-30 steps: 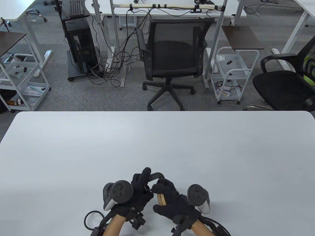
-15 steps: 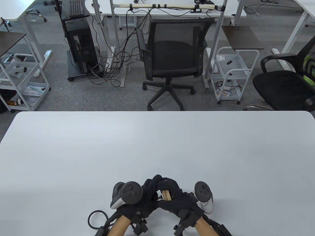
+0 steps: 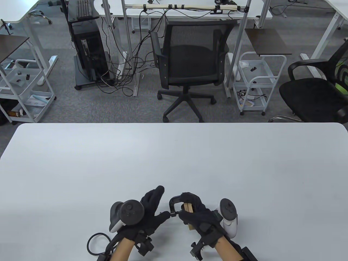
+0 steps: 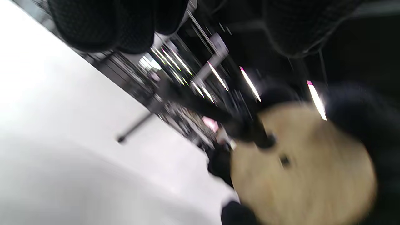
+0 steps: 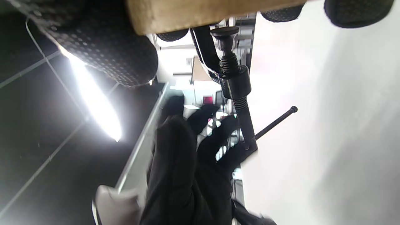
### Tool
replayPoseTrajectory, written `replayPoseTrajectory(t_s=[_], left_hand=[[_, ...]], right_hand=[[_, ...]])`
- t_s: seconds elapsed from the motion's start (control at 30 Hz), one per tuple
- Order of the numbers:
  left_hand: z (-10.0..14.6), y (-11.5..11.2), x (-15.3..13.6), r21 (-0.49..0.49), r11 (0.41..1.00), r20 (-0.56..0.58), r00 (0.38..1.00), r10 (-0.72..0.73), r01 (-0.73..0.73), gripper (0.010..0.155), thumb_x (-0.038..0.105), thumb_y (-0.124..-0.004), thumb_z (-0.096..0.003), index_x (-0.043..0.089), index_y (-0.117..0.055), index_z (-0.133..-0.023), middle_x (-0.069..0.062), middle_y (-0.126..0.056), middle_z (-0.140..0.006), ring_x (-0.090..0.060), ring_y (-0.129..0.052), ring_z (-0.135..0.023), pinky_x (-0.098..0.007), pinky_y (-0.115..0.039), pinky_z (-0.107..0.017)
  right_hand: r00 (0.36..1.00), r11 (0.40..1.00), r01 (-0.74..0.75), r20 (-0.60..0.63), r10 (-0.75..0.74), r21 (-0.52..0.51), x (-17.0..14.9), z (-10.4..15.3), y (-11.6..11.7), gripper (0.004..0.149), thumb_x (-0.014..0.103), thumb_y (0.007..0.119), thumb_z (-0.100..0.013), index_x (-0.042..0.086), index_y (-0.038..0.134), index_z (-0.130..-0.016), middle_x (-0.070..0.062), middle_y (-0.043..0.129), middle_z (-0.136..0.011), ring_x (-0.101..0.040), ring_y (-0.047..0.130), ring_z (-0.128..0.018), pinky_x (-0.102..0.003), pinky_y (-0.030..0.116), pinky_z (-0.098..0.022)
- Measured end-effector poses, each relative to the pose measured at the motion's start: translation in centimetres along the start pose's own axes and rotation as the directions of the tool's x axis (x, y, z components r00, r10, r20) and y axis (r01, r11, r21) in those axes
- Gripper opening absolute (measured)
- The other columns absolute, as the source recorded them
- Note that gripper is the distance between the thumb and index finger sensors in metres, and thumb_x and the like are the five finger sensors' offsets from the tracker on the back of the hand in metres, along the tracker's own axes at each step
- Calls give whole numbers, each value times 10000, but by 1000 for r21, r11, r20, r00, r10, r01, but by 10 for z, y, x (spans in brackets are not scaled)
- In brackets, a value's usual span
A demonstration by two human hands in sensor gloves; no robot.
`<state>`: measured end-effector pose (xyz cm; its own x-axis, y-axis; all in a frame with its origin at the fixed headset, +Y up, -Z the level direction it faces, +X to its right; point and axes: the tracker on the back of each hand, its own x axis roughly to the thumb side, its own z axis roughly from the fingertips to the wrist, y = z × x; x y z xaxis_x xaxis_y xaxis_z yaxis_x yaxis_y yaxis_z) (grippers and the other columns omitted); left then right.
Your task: Screw the clamp shut
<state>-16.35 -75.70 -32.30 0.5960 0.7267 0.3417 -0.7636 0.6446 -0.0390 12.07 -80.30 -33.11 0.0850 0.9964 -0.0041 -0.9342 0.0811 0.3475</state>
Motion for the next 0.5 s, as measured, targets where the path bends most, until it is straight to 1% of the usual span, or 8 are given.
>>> replayPoseTrajectory(t_s=[0.07,0.1,0.13,0.17,0.2,0.3,0.43,0.5], left_hand=[[3,1,-9,89,991,-108,989,106,-96,792,602,-780,-482,53,-573,-1014,-243,-739,-914,-344,-913,-593,-403,-854,-343],[3,1,-13,104,985,-131,980,152,-139,722,626,-751,-492,59,-710,-939,-219,-852,-813,-319,-964,-491,-376,-874,-274],[4,-2,-17,91,972,-182,957,228,-215,668,636,-736,-501,73,-820,-851,-194,-932,-721,-298,-995,-401,-357,-882,-212],[4,-7,-22,45,955,-235,926,297,-294,644,643,-717,-513,81,-879,-785,-184,-973,-657,-291,-1007,-341,-353,-880,-170],[4,-13,-26,-16,933,-281,897,341,-359,644,653,-686,-530,90,-897,-760,-174,-987,-634,-283,-1012,-320,-345,-881,-159],[4,-27,-36,-131,871,-374,837,399,-474,672,668,-644,-555,83,-893,-772,-167,-984,-656,-283,-1015,-345,-339,-888,-179],[4,-40,-45,-127,797,-414,761,499,-591,744,673,-637,-559,31,-817,-890,-194,-928,-759,-298,-999,-435,-346,-889,-245],[4,-42,-47,-124,778,-408,747,525,-615,747,665,-651,-556,34,-774,-936,-202,-896,-804,-302,-989,-474,-349,-887,-273]], right_hand=[[999,998,32,5,-32,-53,0,2,-8,736,481,937,-459,185,596,-1040,38,490,-1108,-558,510,-902,-725,642,-472],[999,997,47,6,-47,-69,1,3,-11,735,483,938,-459,188,597,-1039,41,492,-1107,-555,513,-902,-723,645,-472],[997,994,73,10,-72,-84,1,4,-14,734,484,939,-457,188,602,-1038,42,494,-1107,-555,514,-902,-723,646,-471],[996,992,94,11,-94,-89,1,5,-16,734,484,938,-460,188,598,-1039,42,489,-1109,-553,511,-904,-722,646,-474],[994,990,110,15,-109,-90,1,6,-17,734,489,934,-463,192,593,-1041,42,484,-1110,-552,511,-905,-719,648,-476],[989,987,145,18,-144,-74,1,6,-15,733,493,929,-469,196,585,-1044,45,474,-1114,-547,508,-910,-716,649,-482],[988,988,154,15,-154,-24,1,5,-7,735,496,926,-472,196,580,-1047,42,470,-1117,-546,506,-913,-715,649,-486],[988,988,157,14,-157,-8,1,5,-3,737,499,924,-472,194,579,-1047,38,469,-1118,-545,508,-913,-715,652,-485]])
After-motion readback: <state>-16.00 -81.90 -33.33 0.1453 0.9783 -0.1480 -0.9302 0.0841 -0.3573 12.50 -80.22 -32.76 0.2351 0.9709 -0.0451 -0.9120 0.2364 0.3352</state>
